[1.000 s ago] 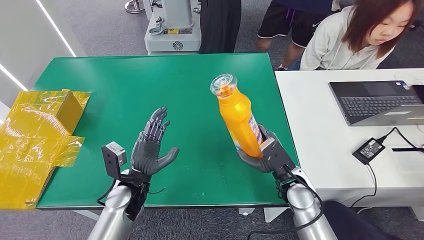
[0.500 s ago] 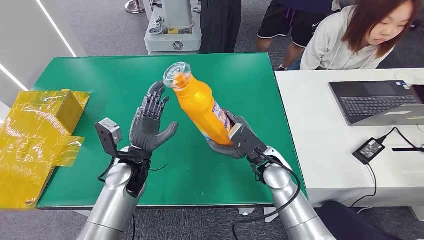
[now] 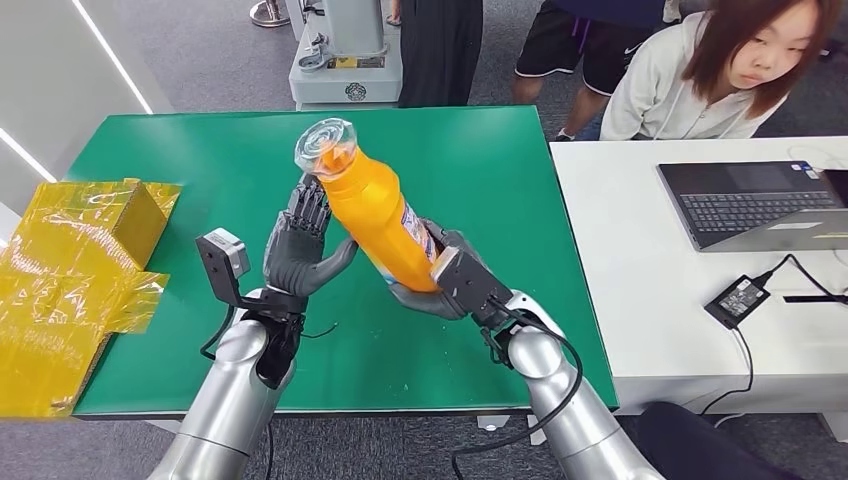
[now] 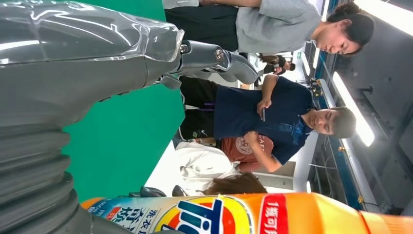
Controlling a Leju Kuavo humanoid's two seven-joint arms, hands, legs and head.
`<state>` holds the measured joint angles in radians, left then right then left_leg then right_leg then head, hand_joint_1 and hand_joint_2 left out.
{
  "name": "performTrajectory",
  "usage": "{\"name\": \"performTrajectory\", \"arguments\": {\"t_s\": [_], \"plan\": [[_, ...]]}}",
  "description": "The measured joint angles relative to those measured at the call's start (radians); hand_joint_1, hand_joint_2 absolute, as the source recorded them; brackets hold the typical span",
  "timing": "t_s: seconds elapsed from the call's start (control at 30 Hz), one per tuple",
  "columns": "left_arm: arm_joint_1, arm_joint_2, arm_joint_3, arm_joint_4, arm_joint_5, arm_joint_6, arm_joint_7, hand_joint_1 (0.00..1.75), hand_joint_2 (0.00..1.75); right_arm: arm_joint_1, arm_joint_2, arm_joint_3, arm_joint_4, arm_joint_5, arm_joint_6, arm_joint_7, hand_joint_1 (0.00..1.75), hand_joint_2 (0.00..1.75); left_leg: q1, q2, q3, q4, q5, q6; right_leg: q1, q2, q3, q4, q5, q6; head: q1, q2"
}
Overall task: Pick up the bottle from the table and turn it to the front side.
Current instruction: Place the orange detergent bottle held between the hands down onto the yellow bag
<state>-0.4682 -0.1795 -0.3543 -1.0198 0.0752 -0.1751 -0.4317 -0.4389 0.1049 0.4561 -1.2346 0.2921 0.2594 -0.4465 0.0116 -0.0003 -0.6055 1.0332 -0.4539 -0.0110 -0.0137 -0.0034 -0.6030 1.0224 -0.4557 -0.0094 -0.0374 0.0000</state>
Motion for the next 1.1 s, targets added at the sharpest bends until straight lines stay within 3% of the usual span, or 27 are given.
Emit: {"name": "performTrajectory", "arguments": {"t_s": [0.43,0.8,1.1], "plan": [[-0.033,0.01,0.001,0.012,-0.001,0.003,0.009,0.0,1.75,-0.034,-0.002,0.0,0.054,-0.024,-0.021,-0.015,1.75,1.75,0.0,0.0,0.0,0.0,0.0,0.0,0.0,0.0,0.0,0.0,0.0,0.0,0.0,0.0],[-0.022,0.056,0.025,0.012,-0.002,-0.023,0.01,0.0,1.75,-0.009,-0.046,-0.126,0.071,-0.034,-0.057,-0.055,1.75,1.75,0.0,0.0,0.0,0.0,0.0,0.0,0.0,0.0,0.0,0.0,0.0,0.0,0.0,0.0],[-0.037,0.07,0.04,0.026,0.029,-0.05,0.014,0.0,1.75,-0.006,-0.059,-0.163,0.064,-0.029,-0.05,-0.046,1.75,1.75,0.0,0.0,0.0,0.0,0.0,0.0,0.0,0.0,-0.001,0.0,0.0,0.0,0.0,0.0]]}}
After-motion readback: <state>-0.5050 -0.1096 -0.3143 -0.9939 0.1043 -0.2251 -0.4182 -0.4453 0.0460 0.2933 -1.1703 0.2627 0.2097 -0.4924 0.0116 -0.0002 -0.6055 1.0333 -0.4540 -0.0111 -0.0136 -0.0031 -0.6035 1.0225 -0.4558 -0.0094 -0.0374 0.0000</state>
